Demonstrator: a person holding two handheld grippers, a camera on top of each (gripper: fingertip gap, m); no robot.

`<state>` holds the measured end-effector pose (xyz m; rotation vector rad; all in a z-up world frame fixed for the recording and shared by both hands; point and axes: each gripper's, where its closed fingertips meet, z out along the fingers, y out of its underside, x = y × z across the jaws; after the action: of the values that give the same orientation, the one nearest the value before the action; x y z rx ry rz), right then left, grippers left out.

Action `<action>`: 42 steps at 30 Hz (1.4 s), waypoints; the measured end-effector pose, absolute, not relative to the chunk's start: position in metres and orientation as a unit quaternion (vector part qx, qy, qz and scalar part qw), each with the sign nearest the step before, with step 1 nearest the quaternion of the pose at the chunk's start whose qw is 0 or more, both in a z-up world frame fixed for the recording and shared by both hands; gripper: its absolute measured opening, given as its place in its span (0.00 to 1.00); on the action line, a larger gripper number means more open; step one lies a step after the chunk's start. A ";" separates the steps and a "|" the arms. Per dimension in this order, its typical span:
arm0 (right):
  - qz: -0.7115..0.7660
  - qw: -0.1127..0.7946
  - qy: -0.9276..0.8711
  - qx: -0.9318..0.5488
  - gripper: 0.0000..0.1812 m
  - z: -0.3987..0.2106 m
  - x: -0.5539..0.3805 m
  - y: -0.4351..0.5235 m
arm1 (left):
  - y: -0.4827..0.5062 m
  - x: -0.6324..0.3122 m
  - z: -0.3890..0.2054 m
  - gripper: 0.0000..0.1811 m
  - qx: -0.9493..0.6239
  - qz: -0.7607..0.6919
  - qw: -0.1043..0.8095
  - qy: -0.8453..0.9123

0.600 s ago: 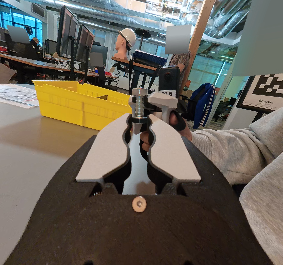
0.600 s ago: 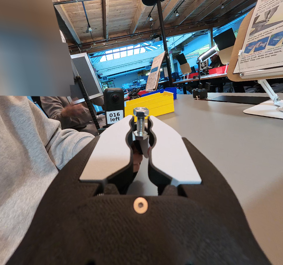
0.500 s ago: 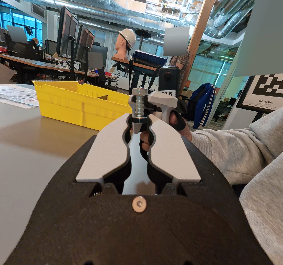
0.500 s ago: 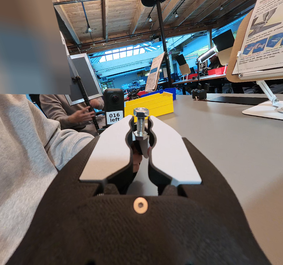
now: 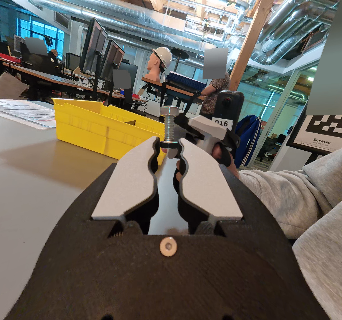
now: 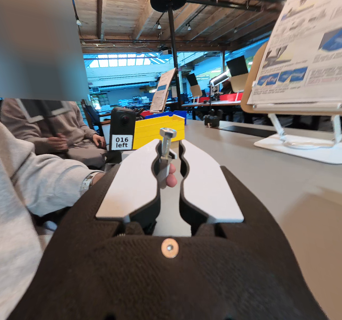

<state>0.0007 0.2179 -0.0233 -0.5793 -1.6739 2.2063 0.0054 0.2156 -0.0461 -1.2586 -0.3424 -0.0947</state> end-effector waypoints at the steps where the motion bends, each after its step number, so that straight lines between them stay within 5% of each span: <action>1: 0.769 0.164 -0.585 -0.197 0.10 -0.023 0.002 0.216 | 0.216 0.006 -0.046 0.10 -0.586 -0.043 0.793 -0.159; 18: 0.756 0.175 -0.608 -0.170 0.21 -0.028 0.008 0.198 | 0.227 0.018 -0.055 0.10 -0.619 -0.035 0.774 -0.130; 42: 0.759 0.185 -0.593 -0.194 0.16 -0.023 0.005 0.206 | 0.226 0.014 -0.056 0.10 -0.619 -0.022 0.773 -0.138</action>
<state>0.0053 0.2063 -0.0231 -0.5454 -1.6708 2.1393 0.0144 0.2259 -0.0560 -1.3419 -0.2980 -0.0469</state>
